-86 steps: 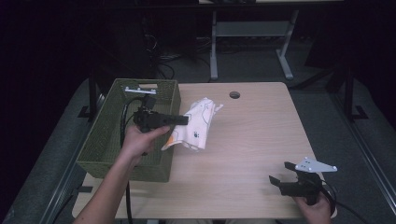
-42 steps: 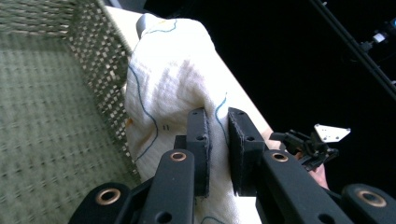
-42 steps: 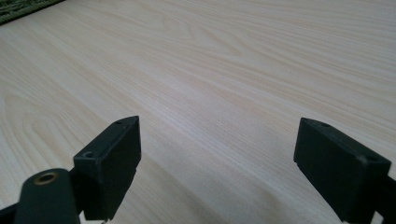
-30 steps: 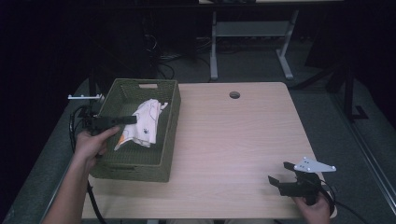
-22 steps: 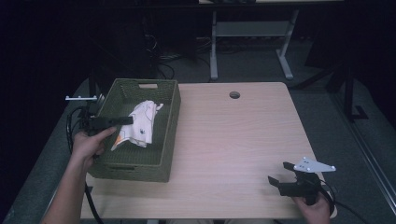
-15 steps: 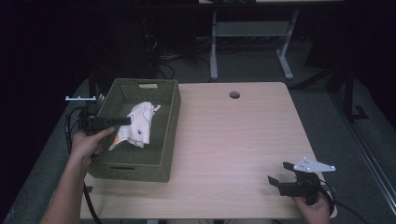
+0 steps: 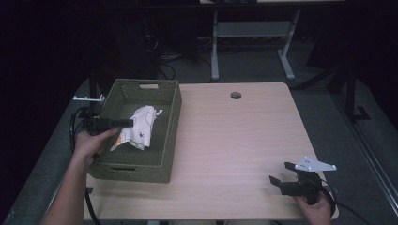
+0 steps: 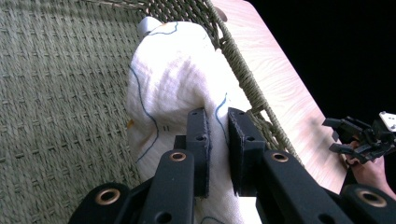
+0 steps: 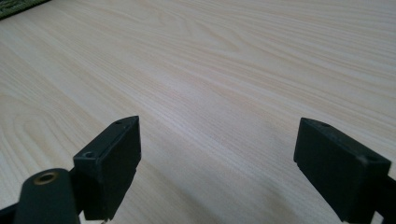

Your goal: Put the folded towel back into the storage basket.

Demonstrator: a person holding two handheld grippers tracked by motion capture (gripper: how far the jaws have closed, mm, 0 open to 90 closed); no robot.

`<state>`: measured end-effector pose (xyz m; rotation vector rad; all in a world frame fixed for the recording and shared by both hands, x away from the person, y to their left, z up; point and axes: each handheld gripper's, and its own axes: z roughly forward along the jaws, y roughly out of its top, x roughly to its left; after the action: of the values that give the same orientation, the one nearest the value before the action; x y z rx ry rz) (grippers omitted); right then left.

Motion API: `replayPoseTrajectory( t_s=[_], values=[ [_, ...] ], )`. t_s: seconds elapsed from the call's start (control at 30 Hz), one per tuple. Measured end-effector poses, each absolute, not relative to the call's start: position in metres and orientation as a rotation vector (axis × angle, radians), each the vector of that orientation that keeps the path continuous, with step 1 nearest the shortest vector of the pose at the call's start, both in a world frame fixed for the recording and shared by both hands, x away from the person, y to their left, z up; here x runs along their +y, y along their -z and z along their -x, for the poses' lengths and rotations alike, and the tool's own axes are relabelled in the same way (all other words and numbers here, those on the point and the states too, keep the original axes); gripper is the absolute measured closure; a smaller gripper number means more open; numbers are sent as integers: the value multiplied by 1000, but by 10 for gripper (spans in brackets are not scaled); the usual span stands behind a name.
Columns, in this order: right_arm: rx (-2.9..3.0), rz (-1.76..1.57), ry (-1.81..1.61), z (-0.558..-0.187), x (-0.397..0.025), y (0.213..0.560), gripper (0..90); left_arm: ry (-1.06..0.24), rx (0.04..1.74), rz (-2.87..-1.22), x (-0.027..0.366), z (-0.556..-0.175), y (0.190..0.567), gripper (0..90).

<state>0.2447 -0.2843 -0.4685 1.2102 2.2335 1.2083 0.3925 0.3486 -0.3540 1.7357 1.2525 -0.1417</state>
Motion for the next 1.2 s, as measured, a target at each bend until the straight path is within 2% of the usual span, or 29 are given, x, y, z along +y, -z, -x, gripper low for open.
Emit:
replayPoseTrajectory(
  t_s=[0.33, 0.37, 0.4, 0.47, 1.0, 1.2],
  values=[
    [2227, -1214, -1207, -244, -284, 468, 145, 72, 1211, -1903, 343, -401, 362, 803],
    [2230, -1217, -1201, -244, -283, 468, 145, 28, 1194, -1940, 341, -401, 361, 725],
    [2230, -1217, -1201, -244, -283, 468, 145, -20, 1195, -1963, 339, -401, 360, 725],
    [2230, -1210, -1207, -245, -283, 468, 145, -35, 1223, -1959, 337, -402, 357, 572],
    [2240, -1190, -1199, -242, -278, 466, 145, -50, 1229, -1965, 334, -391, 352, 544],
    [2240, -1191, -1200, -242, -278, 465, 144, -53, 1211, -1960, 329, -387, 350, 508]
  ],
)
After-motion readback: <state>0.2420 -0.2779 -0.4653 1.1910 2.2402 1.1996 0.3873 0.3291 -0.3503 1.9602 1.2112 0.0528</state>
